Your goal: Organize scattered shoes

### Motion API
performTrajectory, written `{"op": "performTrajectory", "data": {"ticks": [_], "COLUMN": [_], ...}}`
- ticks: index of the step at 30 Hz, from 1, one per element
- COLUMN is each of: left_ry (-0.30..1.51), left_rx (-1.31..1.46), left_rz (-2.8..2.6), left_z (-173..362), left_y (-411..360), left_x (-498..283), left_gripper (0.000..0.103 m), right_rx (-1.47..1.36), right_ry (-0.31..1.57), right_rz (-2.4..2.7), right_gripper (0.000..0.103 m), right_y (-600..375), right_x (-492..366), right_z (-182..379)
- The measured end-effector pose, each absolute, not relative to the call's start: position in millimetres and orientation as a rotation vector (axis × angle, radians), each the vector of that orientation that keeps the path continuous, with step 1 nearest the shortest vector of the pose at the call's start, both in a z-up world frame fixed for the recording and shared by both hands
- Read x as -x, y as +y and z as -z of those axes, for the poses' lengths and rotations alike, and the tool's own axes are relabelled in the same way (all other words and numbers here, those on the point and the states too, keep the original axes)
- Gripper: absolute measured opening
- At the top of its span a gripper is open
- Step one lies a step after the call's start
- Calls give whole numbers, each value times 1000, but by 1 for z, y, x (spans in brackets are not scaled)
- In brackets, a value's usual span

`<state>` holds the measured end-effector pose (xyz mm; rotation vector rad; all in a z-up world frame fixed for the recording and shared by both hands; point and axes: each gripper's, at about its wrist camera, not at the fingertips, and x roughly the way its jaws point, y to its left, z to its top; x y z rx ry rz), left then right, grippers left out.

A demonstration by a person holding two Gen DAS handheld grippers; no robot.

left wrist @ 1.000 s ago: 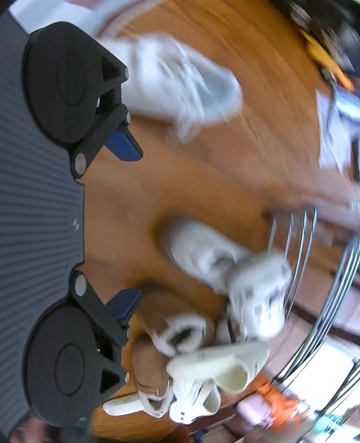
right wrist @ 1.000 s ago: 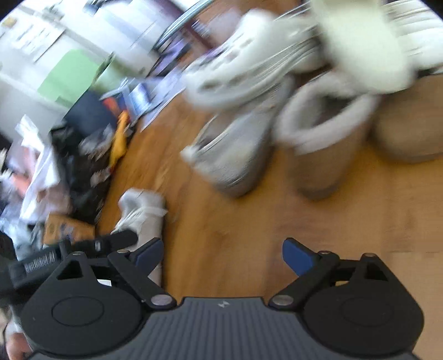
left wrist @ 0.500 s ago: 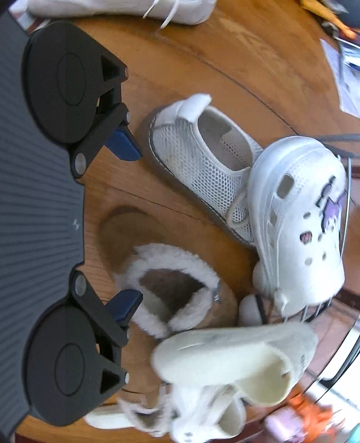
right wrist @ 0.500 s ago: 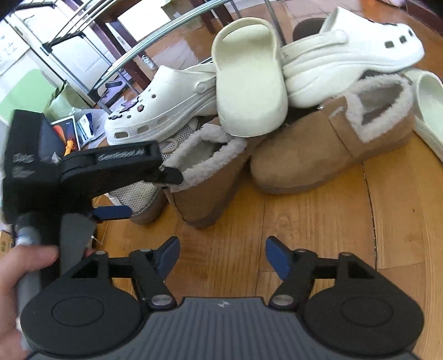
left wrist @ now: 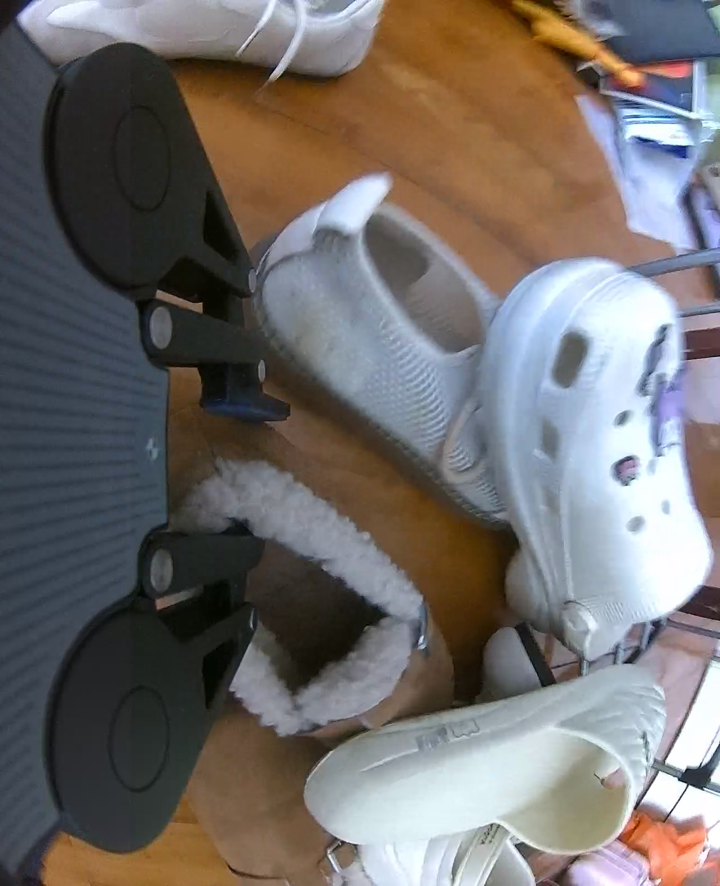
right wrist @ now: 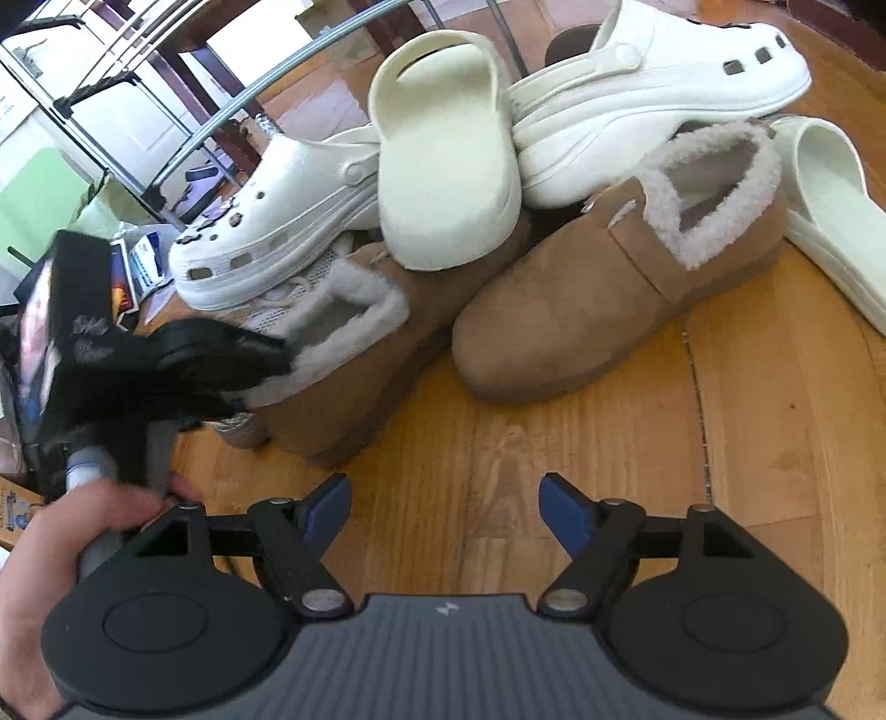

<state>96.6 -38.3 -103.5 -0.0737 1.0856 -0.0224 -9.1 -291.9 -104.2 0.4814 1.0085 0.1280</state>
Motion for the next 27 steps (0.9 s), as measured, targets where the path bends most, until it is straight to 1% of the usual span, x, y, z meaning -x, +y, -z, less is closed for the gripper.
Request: {"op": "performTrajectory", "data": {"ticks": [3,5,8,12,13,14,15,16,17,19,20,21,22,23,25,27], "left_ry": [1135,1136,1104,992,989,1024,1089,1146,1194,1257,1248,1239,1229,1219,1210,1203], "left_rx": [143,151,148,70,70,58,39,50,82,129,129,129,130,131,146,151], "left_rz": [34,32,5,-27,-28,-21,-22,-34,-46,-68,-74,-80,-81,-80,-85,-79], "left_z": [102,100,87,53,49,53,63,73,82,94,93,92,89,85,79,76], "left_y": [-18,-8,13,32,36,40,43,47,51,59,61,63,65,68,73,74], "left_x": [-84,-72,-43,-8,-6,-7,-11,-14,-14,-14,-12,-10,-9,-8,-6,-6], "left_gripper": [21,21,21,24,24,25,29,38,40,55,59,69,76,78,88,94], "right_rx": [-499,-500,-502,-508,-504,-499,-496,-493,-487,-473,-462,-439,-411,-388,-345,-314], "right_ry": [1015,1020,1019,1011,1006,1003,1004,1005,1007,1011,1013,1016,1016,1014,1022,1050], "right_rz": [-129,-126,-123,-134,-141,-148,-153,-158,-167,-191,-203,-218,-232,-244,-284,-331], "right_gripper": [76,76,76,76,76,77,79,81,81,81,82,83,84,84,85,87], "right_y": [-294,-294,-296,-297,-297,-295,-294,-292,-290,-284,-282,-278,-274,-270,-261,-252], "right_x": [8,6,5,6,6,6,6,5,5,4,4,5,7,8,8,8], "right_z": [108,109,111,110,110,109,110,111,111,110,110,108,107,106,105,106]}}
